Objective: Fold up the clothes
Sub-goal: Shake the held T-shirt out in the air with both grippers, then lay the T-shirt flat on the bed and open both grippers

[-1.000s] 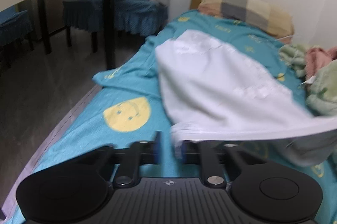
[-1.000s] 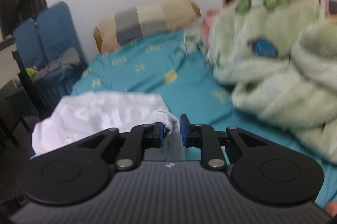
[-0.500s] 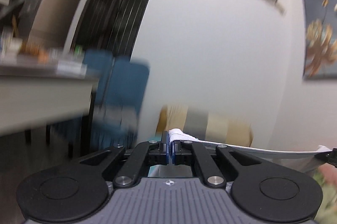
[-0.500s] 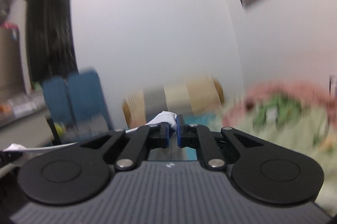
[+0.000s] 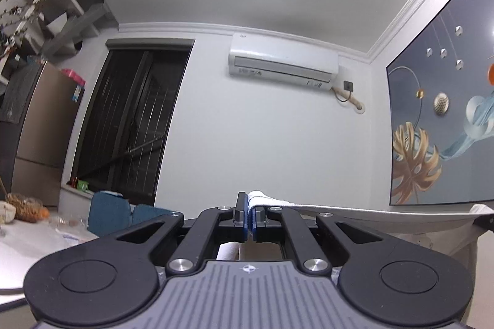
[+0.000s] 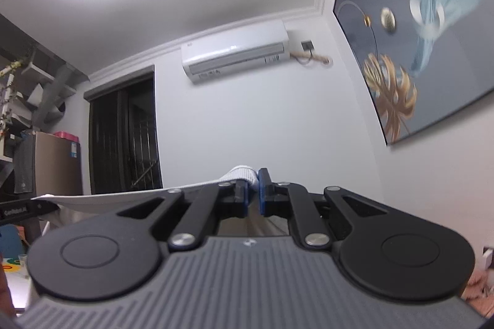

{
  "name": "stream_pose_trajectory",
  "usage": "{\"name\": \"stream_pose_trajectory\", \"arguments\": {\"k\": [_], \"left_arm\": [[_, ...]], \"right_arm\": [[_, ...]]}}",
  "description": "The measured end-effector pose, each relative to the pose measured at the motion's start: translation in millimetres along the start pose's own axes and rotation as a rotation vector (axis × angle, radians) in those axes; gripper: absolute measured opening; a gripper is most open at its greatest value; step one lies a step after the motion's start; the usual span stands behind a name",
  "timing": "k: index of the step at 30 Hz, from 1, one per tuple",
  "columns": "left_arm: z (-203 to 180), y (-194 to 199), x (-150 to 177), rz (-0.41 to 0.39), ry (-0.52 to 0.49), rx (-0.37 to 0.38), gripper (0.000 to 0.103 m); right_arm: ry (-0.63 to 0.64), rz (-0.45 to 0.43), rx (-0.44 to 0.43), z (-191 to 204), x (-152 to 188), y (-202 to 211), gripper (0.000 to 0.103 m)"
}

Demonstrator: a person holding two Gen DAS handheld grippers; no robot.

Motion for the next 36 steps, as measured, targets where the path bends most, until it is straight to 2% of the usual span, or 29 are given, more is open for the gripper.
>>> {"name": "stream_pose_trajectory", "arguments": {"k": [2, 4, 6, 9, 12, 14, 18, 22, 26, 28, 30, 32, 34, 36], "left_arm": [[-1.8, -5.1, -7.3, 0.016, 0.006, 0.008, 0.003], [-1.8, -22.3, -0.7, 0.054, 0.016, 0.017, 0.003], [-1.8, -50.9, 19.5, 0.095, 0.009, 0.015, 0.003], [0.3, -108.5, 72.8, 0.165, -0.016, 0.007, 0.003], [-2.3, -169.9, 144.1, 0.248, -0.035, -0.002, 0.004], [-0.5, -211.7, 201.6, 0.307, -0.036, -0.003, 0.004], [1.1, -297.9, 336.1, 0.439, -0.026, -0.007, 0.005], [-2.4, -370.3, 485.5, 0.558, -0.017, -0.01, 0.006], [-1.0, -421.6, 634.7, 0.72, -0.016, 0.002, 0.006], [0.0, -438.2, 697.0, 0.775, -0.018, 0.005, 0.007], [-1.0, -451.6, 743.4, 0.819, -0.034, 0.008, 0.009], [-1.2, -460.3, 774.5, 0.857, -0.04, 0.018, 0.012], [-3.4, -466.6, 792.9, 0.888, -0.046, 0.03, 0.018], [-6.8, -472.5, 797.6, 0.901, -0.06, 0.032, 0.032]], "right_arm": [[0.009, 0.009, 0.004, -1.5, -5.4, -7.5, 0.01], [0.015, 0.051, 0.029, -13.1, 19.4, -33.3, 0.01], [0.02, 0.098, 0.058, -26.5, 49.5, -62.1, 0.01], [0.028, 0.169, 0.101, -46.7, 94.6, -105.2, 0.01], [0.036, 0.241, 0.143, -66.8, 139.7, -148.1, 0.01], [0.042, 0.29, 0.178, -85.1, 187.4, -183.6, 0.01], [0.038, 0.394, 0.248, -129.9, 302.1, -256.1, 0.01], [0.039, 0.5, 0.309, -179.1, 427.1, -320.2, 0.01], [0.056, 0.652, 0.356, -230.0, 550.0, -366.9, 0.01], [0.051, 0.712, 0.372, -252.6, 598.3, -380.5, 0.01], [0.034, 0.758, 0.376, -271.5, 631.7, -390.6, 0.01], [0.012, 0.808, 0.382, -287.3, 659.7, -397.6, 0.01], [-0.02, 0.857, 0.39, -297.4, 676.5, -399.4, 0.012], [-0.064, 0.894, 0.389, -305.4, 681.9, -400.3, 0.019]]}}
Point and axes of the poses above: each gripper's, at about its wrist camera, not at the fingertips, and y roughly against the way its jaws point, z to its left, x to its underside, the point moved 3 cm from there along -y, roughly the way its jaws point, and after that the axes turned 11 degrees about -y, right-handed, at the moved point
